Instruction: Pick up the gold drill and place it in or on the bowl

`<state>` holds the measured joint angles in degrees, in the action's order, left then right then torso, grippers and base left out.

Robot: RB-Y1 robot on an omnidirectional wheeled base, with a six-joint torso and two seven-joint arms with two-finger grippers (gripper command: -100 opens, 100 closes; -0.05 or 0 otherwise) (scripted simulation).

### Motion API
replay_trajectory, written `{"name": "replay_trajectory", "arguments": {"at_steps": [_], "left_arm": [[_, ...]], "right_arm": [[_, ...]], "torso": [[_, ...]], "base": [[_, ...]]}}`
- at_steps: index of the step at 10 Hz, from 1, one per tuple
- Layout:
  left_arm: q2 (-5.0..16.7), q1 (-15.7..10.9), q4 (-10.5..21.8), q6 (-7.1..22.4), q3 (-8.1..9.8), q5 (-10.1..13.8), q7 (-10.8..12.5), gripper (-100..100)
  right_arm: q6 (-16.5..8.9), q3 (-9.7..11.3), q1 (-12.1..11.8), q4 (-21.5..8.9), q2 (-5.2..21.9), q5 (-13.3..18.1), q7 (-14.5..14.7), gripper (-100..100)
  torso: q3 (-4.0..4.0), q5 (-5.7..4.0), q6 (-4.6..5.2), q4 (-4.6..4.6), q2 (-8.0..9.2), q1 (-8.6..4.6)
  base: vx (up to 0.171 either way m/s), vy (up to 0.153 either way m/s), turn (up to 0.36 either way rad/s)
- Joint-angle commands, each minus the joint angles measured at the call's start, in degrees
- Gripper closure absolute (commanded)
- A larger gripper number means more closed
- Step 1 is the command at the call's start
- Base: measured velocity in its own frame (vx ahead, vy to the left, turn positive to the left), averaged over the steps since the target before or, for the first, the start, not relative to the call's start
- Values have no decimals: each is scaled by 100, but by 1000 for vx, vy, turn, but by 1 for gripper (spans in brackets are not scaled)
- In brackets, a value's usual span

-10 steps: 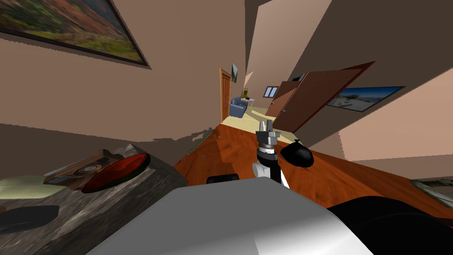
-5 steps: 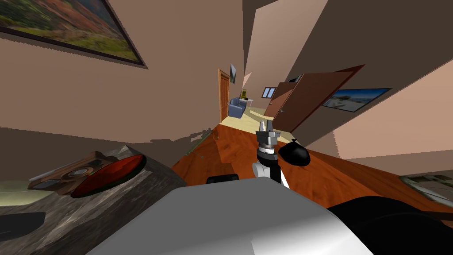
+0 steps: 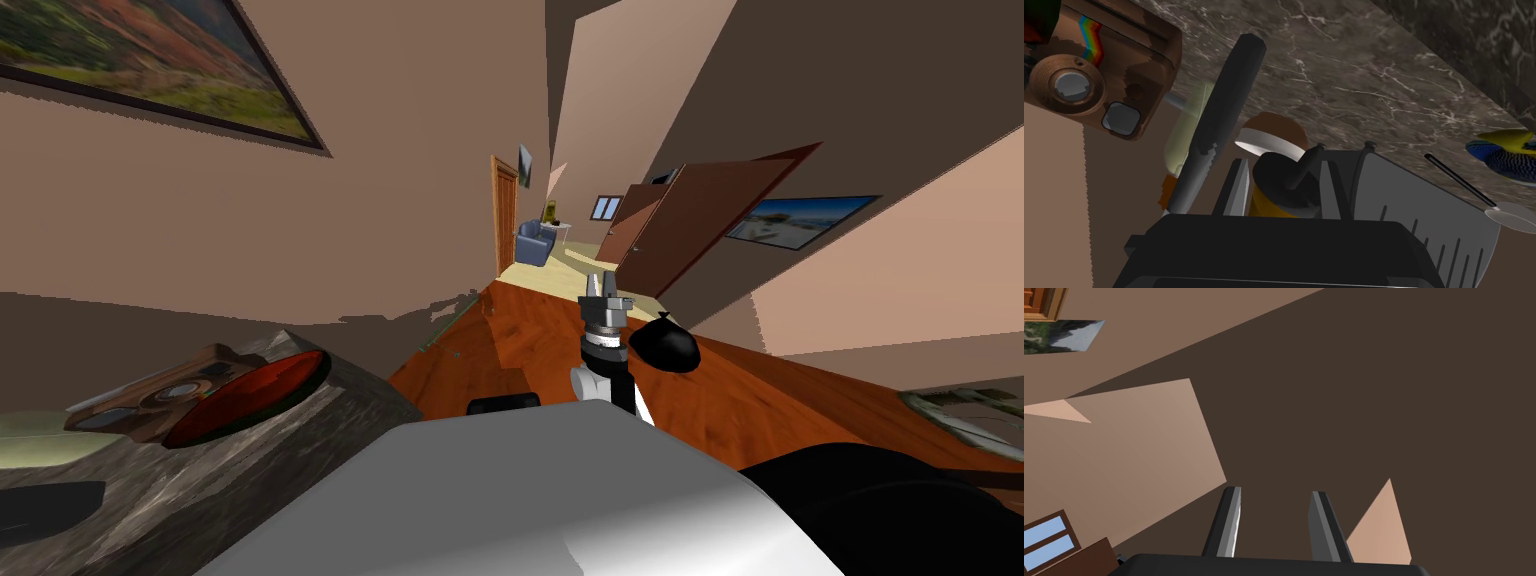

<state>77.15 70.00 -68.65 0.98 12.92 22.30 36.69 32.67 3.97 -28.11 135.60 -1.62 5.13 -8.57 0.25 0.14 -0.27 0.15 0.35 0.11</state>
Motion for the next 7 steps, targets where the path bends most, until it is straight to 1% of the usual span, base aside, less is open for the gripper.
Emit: {"name": "replay_trajectory", "arguments": {"at_steps": [1, 3, 4, 5, 6, 7], "left_arm": [[2, 4, -1, 1, -1, -3, -6, 100], [2, 4, -1, 1, -1, -3, -6, 100], [-20, -21, -50, 87, 23, 70, 31, 100], [-23, -41, -62, 148, 50, 113, 49, 100], [-27, -94, -84, 308, 132, 217, 88, 100], [-28, -127, -94, 405, 185, 276, 108, 100]], "right_arm": [[0, 0, 0, 0, 0, 0, 0, 0], [0, 0, 0, 0, 0, 0, 0, 0], [0, 0, 0, 0, 0, 0, 0, 0], [0, 1, -1, 0, -1, 0, 0, 0], [0, 1, -1, 0, -2, 0, 0, 0], [0, 2, -1, 0, -2, 0, 0, 0]], "torso": [[0, 0, 0, 0, 0, 0], [-7, 0, 1, -5, -10, -3], [-8, 0, 2, -7, -9, 3], [-13, 1, 5, -9, -18, -32], [-17, -10, 5, -11, -24, -74], [-20, -20, 6, -12, -29, -100]], "base": [[10, 3, 29], [7, 9, 33], [27, -90, 22], [36, -199, 35], [43, -237, 51], [44, -193, 42]]}}
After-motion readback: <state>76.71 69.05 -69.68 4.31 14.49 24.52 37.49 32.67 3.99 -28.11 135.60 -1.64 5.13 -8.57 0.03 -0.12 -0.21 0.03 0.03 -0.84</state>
